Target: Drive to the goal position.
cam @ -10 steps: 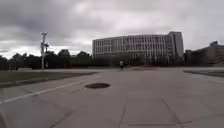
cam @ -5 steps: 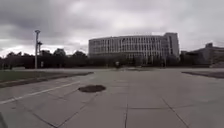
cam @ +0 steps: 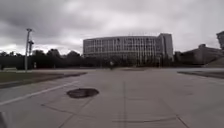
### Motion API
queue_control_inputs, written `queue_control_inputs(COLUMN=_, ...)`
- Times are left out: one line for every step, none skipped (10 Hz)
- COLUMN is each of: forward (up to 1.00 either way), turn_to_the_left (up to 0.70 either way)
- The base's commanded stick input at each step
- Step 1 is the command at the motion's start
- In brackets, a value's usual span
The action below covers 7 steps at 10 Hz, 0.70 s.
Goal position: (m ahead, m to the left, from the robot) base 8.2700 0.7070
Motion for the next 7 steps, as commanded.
queue_control_inputs(forward=0.7, turn_to_the_left=0.0)
queue_control_inputs(forward=0.7, turn_to_the_left=0.0)
queue_control_inputs(forward=0.7, turn_to_the_left=0.0)
queue_control_inputs(forward=0.7, turn_to_the_left=0.0)
queue_control_inputs(forward=0.7, turn_to_the_left=0.0)
queue_control_inputs(forward=0.7, turn_to_the_left=0.0)
queue_control_inputs(forward=0.7, turn_to_the_left=0.0)
